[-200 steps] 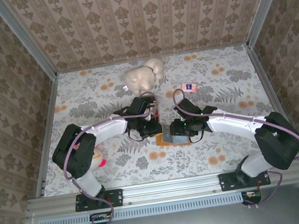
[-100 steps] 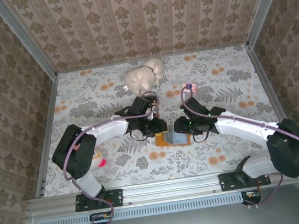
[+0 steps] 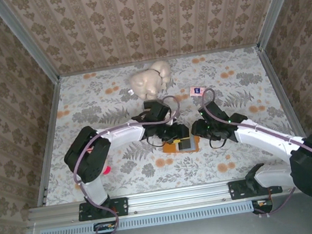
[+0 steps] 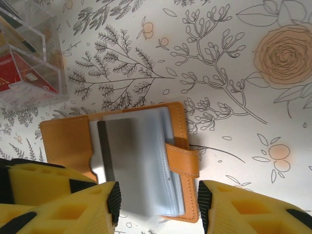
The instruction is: Take the credit cards out of the card holder
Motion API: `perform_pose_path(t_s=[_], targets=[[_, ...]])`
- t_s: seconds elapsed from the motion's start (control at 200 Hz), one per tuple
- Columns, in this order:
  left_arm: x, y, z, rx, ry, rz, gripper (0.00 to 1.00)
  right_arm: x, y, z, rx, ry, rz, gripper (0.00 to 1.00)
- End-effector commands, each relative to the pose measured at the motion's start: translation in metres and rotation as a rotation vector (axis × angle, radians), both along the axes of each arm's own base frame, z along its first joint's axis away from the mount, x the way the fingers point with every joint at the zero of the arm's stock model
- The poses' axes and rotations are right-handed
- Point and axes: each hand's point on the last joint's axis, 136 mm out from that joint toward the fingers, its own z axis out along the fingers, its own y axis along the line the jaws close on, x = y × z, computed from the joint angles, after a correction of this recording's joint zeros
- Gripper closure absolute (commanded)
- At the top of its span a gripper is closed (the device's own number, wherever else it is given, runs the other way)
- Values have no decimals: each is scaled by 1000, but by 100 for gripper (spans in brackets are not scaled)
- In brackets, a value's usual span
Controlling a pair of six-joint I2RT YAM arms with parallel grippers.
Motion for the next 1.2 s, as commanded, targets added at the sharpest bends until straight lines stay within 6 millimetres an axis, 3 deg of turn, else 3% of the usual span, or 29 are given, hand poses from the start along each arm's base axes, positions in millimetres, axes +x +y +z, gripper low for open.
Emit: perform_pose_path(t_s=[0.0, 0.145, 0.285, 0.39, 0.575, 1.195], targets=[[9, -1, 7, 4, -32, 18, 50, -5, 0, 2, 11, -5, 21, 50], [19, 13, 10, 28, -70, 66, 50, -3, 14, 2, 49, -6, 83, 54], [24, 35, -7, 107, -47, 132, 60, -1, 38, -4, 86, 26, 158, 64], [23, 39, -21, 146, -14, 137, 67, -1, 50, -16, 78, 69, 185, 74], [20, 34, -32, 149, 24, 124, 70, -2, 45, -41, 18, 138, 148, 77], [15, 29, -51, 160, 80, 103, 75, -6, 50, -71, 11, 222, 167, 80]])
